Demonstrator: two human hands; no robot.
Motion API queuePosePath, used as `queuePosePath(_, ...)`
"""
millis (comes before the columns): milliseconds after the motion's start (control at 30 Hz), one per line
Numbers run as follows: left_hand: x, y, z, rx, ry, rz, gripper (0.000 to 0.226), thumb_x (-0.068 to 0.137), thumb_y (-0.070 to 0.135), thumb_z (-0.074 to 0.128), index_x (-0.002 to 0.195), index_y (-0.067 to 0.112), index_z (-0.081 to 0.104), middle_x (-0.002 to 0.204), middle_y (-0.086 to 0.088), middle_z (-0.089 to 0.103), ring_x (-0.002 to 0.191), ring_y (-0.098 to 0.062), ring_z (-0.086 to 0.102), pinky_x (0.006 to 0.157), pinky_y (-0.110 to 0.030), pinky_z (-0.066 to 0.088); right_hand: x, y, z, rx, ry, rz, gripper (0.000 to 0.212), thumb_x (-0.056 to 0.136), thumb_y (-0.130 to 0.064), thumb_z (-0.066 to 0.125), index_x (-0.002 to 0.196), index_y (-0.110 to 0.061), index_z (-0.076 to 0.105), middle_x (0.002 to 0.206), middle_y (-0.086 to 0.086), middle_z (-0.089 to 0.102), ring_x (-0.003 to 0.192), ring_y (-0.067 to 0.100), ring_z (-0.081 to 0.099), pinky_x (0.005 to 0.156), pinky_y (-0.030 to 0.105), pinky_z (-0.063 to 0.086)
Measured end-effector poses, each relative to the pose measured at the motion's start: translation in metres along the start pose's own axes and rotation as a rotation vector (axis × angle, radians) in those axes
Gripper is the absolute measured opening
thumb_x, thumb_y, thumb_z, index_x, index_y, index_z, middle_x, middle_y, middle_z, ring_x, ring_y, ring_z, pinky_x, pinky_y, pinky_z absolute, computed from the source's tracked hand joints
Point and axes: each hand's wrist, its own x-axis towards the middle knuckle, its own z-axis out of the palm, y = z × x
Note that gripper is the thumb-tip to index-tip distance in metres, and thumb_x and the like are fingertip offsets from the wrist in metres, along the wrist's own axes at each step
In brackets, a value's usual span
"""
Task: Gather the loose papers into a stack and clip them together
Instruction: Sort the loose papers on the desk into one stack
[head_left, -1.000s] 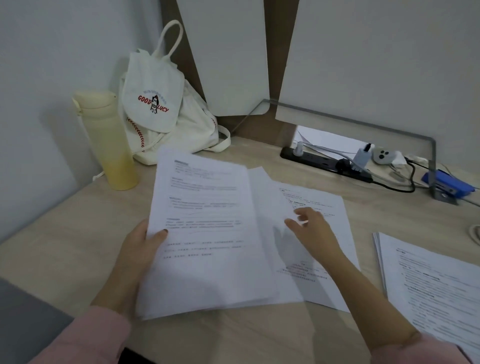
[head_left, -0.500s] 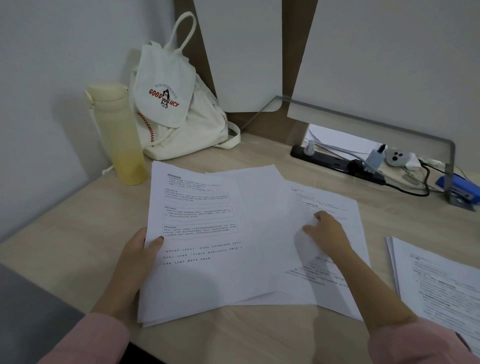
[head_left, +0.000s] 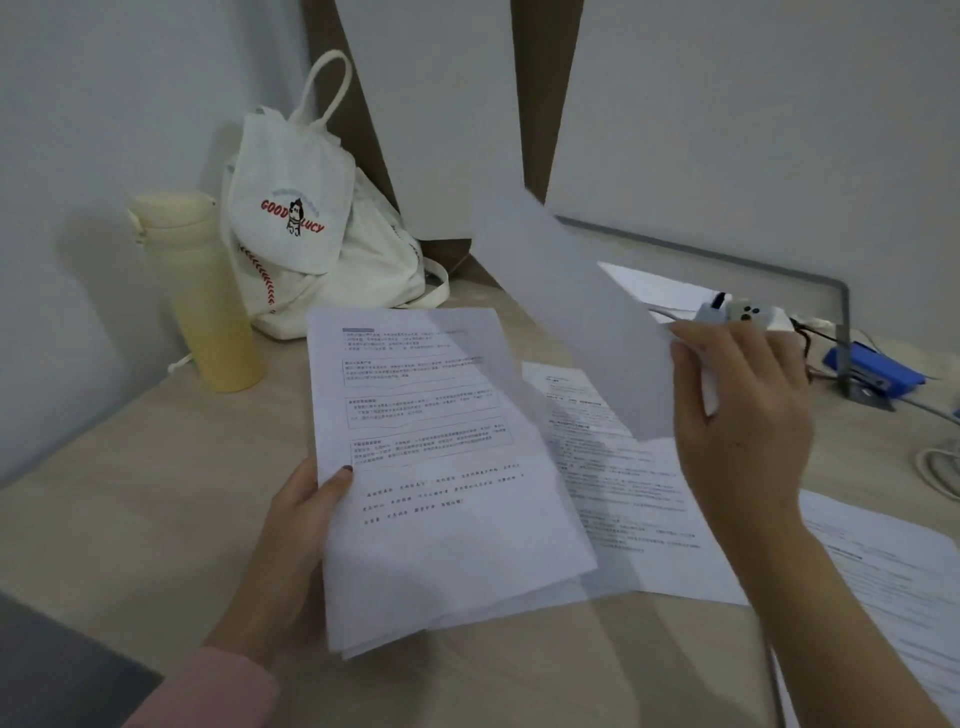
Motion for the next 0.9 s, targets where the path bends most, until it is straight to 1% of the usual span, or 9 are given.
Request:
queuePosePath(67,-0.002,-0.001,0.003,-0.022,-0.006,-0.013,0.023,0.093,0.013,0.049,0.103,0.024,0.066,0.102,0.001,0.074,0.095,-0.024,0.069,0.086,-0.045,0.052,-0.013,-0.01,0.002,0.05,-0.1,-0.082,0.013,0.088,-0.004,0.056,0.09,-0.004,0.069,0.078,0.011,0.066,0.079,0.022,0.049,0.072,0.027,0.035)
queuePosePath(133,-0.004,-0.003,0.004,-0.03,-0.014,-0.033,0.024,0.093,0.013,0.047,0.102,0.025,0.066,0.101,0.001,0.074,0.094,-0.023,0.069,0.083,-0.044,0.052,-0.036,-0.018,0.011,0.065,-0.263,-0.141,0.011,0.083,-0.005,0.061,0.089,-0.008,0.07,0.077,0.007,0.067,0.075,0.025,0.056,0.07,0.029,0.037)
queuePosePath(267,-0.01,-0.009,0.0,0.001,-0.055,-0.061,0.026,0.093,0.013,0.046,0.109,0.024,0.064,0.1,0.003,0.075,0.09,-0.019,0.071,0.077,-0.038,0.053,-0.082,-0.026,0.031,0.121,-0.506,-0.199,0.013,0.073,-0.001,0.068,0.081,-0.012,0.068,0.069,0.002,0.062,0.065,0.021,0.056,0.058,0.028,0.04)
queuePosePath(433,-0.014,-0.016,-0.005,0.035,-0.067,-0.087,0.027,0.093,0.013,0.046,0.112,0.022,0.064,0.104,0.002,0.074,0.094,-0.019,0.07,0.079,-0.037,0.053,-0.116,-0.035,0.042,0.186,-0.671,-0.112,0.009,0.077,-0.014,0.062,0.073,-0.02,0.067,0.061,-0.007,0.057,0.056,0.012,0.051,0.052,0.019,0.033)
queuePosePath(533,-0.013,-0.017,-0.005,0.033,-0.069,-0.099,0.027,0.093,0.013,0.047,0.111,0.023,0.064,0.104,0.004,0.074,0.095,-0.017,0.069,0.079,-0.036,0.052,-0.127,-0.04,0.045,0.301,-0.742,0.01,0.024,0.084,-0.024,0.046,0.079,-0.021,0.07,0.065,-0.008,0.062,0.058,0.01,0.055,0.05,0.017,0.039)
queuePosePath(600,-0.012,-0.018,-0.005,0.024,-0.061,-0.103,0.026,0.093,0.012,0.047,0.108,0.024,0.064,0.1,0.006,0.074,0.09,-0.014,0.07,0.073,-0.033,0.052,-0.129,-0.041,0.045,0.352,-0.768,0.073,0.026,0.083,-0.024,0.045,0.083,-0.02,0.071,0.069,-0.008,0.064,0.061,0.009,0.057,0.052,0.014,0.04)
queuePosePath(700,-0.011,-0.018,-0.006,0.018,-0.058,-0.116,0.025,0.092,0.012,0.047,0.107,0.024,0.064,0.1,0.005,0.074,0.089,-0.016,0.07,0.072,-0.034,0.052,-0.127,-0.041,0.044,0.351,-0.76,0.051,0.019,0.081,-0.017,0.051,0.081,-0.022,0.07,0.066,-0.01,0.063,0.063,0.004,0.049,0.056,0.011,0.033)
queuePosePath(800,-0.007,-0.019,-0.009,-0.001,-0.051,-0.13,0.028,0.092,0.01,0.046,0.111,0.021,0.063,0.103,0.002,0.073,0.092,-0.018,0.069,0.072,-0.034,0.051,-0.115,-0.029,0.043,0.262,-0.683,0.016,0.015,0.073,-0.005,0.06,0.076,-0.018,0.066,0.069,-0.007,0.064,0.067,0.012,0.052,0.062,0.019,0.034)
queuePosePath(900,-0.003,-0.017,-0.015,-0.006,-0.073,-0.115,0.029,0.093,0.009,0.044,0.11,0.022,0.063,0.104,0.001,0.073,0.092,-0.019,0.07,0.076,-0.036,0.05,-0.101,-0.008,0.039,0.176,-0.582,0.052,0.011,0.072,-0.004,0.061,0.073,-0.015,0.063,0.087,0.001,0.065,0.084,0.023,0.056,0.076,0.027,0.036)
